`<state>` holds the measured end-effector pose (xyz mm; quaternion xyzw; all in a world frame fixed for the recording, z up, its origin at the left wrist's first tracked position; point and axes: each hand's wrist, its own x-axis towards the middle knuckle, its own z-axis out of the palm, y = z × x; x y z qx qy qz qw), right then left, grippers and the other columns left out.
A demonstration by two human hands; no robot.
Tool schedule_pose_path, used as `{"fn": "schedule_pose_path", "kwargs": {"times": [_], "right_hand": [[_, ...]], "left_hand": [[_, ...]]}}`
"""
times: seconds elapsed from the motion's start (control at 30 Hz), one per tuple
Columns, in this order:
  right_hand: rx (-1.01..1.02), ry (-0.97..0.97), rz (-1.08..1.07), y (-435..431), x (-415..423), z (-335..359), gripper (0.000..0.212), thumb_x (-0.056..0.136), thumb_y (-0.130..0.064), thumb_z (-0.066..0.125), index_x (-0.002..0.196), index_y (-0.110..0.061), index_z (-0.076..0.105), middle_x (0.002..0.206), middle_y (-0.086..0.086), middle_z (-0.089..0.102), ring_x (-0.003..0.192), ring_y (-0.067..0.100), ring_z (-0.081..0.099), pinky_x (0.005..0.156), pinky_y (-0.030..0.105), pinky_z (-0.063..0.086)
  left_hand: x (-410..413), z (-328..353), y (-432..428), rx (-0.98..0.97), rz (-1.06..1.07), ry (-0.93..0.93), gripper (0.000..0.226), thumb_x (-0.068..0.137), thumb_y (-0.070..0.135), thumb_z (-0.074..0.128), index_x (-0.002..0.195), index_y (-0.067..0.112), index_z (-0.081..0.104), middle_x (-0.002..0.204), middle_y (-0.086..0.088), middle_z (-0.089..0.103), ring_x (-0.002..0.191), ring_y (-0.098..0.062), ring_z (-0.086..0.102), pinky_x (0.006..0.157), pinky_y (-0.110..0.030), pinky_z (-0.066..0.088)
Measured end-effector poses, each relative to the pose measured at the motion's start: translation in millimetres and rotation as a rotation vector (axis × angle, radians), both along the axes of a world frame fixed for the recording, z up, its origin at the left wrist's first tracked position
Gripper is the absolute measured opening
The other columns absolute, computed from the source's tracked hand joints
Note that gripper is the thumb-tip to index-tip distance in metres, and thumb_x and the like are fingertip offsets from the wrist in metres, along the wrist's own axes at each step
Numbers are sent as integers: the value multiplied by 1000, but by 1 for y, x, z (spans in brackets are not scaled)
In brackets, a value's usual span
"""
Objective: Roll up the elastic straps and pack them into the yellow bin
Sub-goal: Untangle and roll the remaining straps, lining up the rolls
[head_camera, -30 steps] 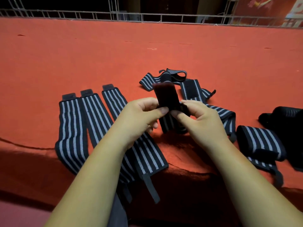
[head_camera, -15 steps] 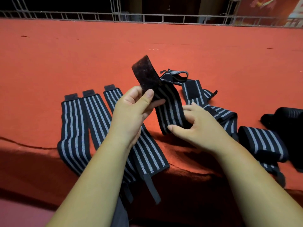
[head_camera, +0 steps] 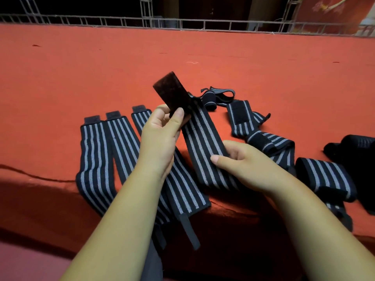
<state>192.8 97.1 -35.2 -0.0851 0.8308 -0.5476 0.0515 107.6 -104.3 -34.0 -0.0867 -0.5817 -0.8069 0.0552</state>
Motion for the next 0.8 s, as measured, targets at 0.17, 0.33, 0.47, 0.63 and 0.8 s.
{"fn": "schedule_pose_path", "kwargs": {"times": [0.17,0.33,0.47,0.63,0.8], "right_hand": [[-388,-87,60,3,5,4,34,102,-2,59,134,-10,68,125,16,77,107,30,76,92,41,61],[-625,-111,185,7,10,7,58,89,-5,55,147,-3,61,134,18,73,116,26,74,94,34,61],[-632,-38,102,3,9,1,45,94,-8,60,132,16,61,126,28,72,114,31,70,101,38,57],[-585,-142,67,-9,16,4,30,109,-12,57,138,-9,64,128,17,74,107,32,72,90,46,60],[-480,-156,51,-14,19,5,45,110,-9,55,150,-29,60,136,9,76,121,29,74,101,41,61]], "left_hand": [[-2,-5,-3,-178,48,19,10,101,40,73,110,37,76,120,0,77,116,-17,74,105,-43,59],[-3,-10,-9,-278,86,18,13,106,38,68,115,32,75,113,8,78,108,-10,75,87,-27,58],[-3,-13,-12,-253,83,10,11,106,37,69,110,31,77,114,1,79,111,-19,76,102,-45,61],[-7,-18,-15,-293,103,-16,21,102,48,69,115,33,75,119,3,77,115,-19,74,105,-53,59],[-8,-26,-17,-342,108,-47,28,97,56,69,114,35,74,122,4,76,116,-21,74,103,-55,59]]}}
